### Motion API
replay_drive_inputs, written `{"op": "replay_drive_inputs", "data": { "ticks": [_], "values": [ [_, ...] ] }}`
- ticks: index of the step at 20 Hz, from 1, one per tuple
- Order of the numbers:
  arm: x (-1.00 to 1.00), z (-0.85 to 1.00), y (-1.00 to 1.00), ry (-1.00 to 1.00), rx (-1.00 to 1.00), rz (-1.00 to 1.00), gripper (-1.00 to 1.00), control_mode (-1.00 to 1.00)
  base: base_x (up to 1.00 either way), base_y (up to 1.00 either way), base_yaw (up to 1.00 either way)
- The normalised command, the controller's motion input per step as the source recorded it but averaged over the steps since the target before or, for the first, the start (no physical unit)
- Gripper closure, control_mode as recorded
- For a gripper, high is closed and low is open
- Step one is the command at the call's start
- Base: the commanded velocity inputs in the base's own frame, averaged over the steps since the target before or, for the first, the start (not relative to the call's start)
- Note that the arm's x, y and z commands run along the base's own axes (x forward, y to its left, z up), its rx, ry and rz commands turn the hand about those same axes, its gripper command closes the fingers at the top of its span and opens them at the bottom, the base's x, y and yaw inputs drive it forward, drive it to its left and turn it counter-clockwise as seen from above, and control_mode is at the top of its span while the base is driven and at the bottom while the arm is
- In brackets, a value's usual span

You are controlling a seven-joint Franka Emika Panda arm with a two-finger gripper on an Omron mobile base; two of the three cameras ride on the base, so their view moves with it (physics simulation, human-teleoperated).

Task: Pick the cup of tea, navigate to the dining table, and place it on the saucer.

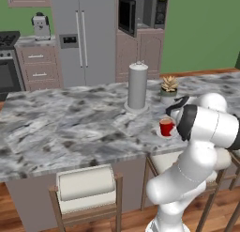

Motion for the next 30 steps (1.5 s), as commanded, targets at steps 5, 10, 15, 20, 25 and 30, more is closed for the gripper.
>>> {"op": "replay_drive_inputs", "data": {
  "ticks": [5,10,15,20,25,30],
  "values": [
    [0.0,-0.2,-0.17,0.0,0.0,-0.03,1.0,-1.0,0.0,0.0,0.0],
    [0.0,-0.1,-0.07,0.0,0.0,-0.04,1.0,-1.0,0.0,0.0,0.0],
    [0.0,0.0,0.0,0.0,0.0,0.0,1.0,-1.0,0.0,0.0,0.0],
    [0.0,0.0,0.0,0.0,0.0,0.0,-1.0,-1.0,0.0,0.0,0.0],
    [0.0,0.0,0.0,0.0,0.0,0.0,-1.0,-1.0,0.0,0.0,0.0],
    [0.0,0.0,0.0,0.0,0.0,0.0,-1.0,-1.0,0.0,0.0,0.0]
  ]
}}
